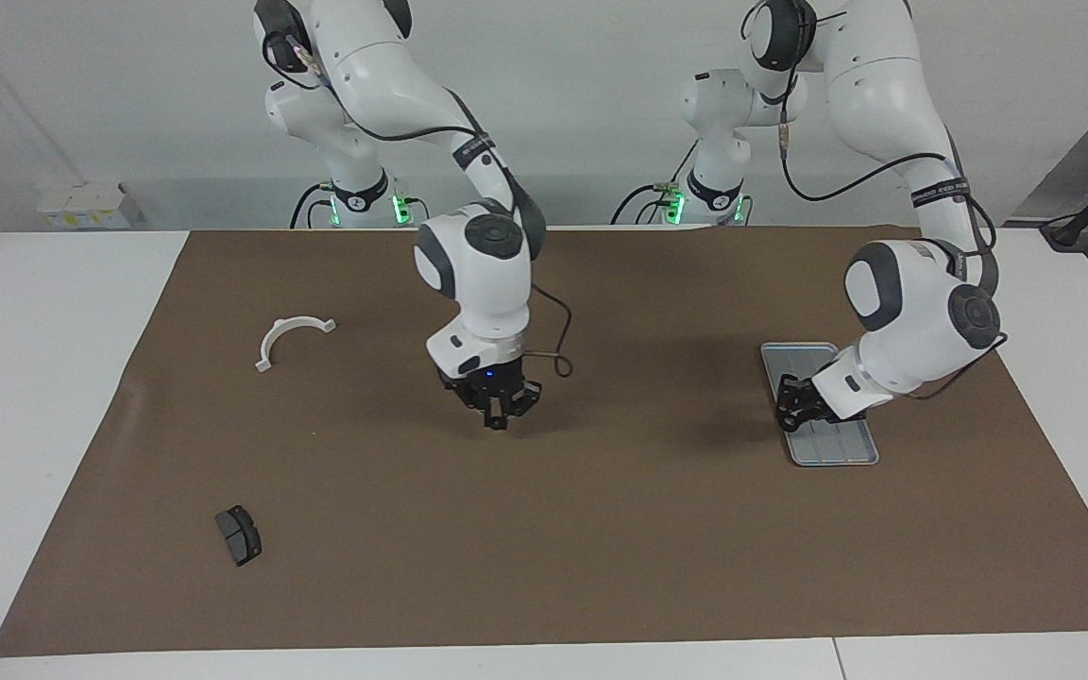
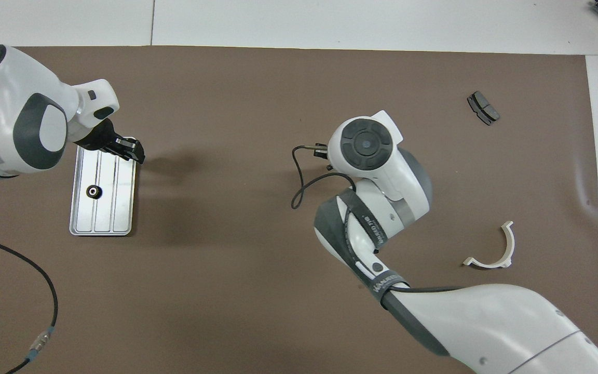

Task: Place bearing gear from tray to pile
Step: 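Carry the second gear to mid-table and release it with the left gripper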

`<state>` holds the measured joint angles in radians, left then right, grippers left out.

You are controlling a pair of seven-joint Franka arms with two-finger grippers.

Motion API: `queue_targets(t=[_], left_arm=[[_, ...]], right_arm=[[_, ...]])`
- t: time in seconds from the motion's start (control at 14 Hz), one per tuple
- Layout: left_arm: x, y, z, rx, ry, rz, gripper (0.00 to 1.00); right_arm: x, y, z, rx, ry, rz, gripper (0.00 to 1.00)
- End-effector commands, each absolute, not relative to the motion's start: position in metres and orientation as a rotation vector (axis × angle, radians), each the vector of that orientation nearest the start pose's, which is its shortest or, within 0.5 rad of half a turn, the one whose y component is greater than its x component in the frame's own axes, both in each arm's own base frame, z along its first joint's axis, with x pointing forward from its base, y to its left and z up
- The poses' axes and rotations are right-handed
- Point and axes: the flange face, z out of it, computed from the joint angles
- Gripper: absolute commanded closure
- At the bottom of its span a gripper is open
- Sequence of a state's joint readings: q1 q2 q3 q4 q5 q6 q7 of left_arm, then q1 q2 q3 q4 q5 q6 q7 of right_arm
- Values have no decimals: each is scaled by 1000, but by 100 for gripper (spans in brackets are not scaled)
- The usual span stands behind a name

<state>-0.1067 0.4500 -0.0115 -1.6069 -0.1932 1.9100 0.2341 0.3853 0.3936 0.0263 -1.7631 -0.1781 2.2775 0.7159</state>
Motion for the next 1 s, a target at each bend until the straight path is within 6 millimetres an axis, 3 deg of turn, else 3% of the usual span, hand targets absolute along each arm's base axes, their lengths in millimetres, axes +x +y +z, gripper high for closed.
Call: queue_targets(t=[0.0,0.29,0.43,0.64,0.72,0.86,0.93], left_arm=[[641,-151,373,-3297,254,253,79],[603,-267,375,-3253,-4,278,79],[585,-320,366,-3234,-95,222,79],[567,-362,351,-3248,-188,147,73],[561,-374,347,-3246,-195,148,58],[556,-387,338,-3250,-204,129,50],[552,-394,326,-3244,-206,134,37]], right_arm=[[592,196,355,-3157,217,-193,100],[616,110,349,-3135,119,-194,100],[627,84,338,-3135,104,-215,100],[657,59,330,-3116,150,-300,100],[670,59,328,-3101,164,-320,100],[689,57,323,-3072,184,-340,100],[697,57,318,-3061,196,-344,100]])
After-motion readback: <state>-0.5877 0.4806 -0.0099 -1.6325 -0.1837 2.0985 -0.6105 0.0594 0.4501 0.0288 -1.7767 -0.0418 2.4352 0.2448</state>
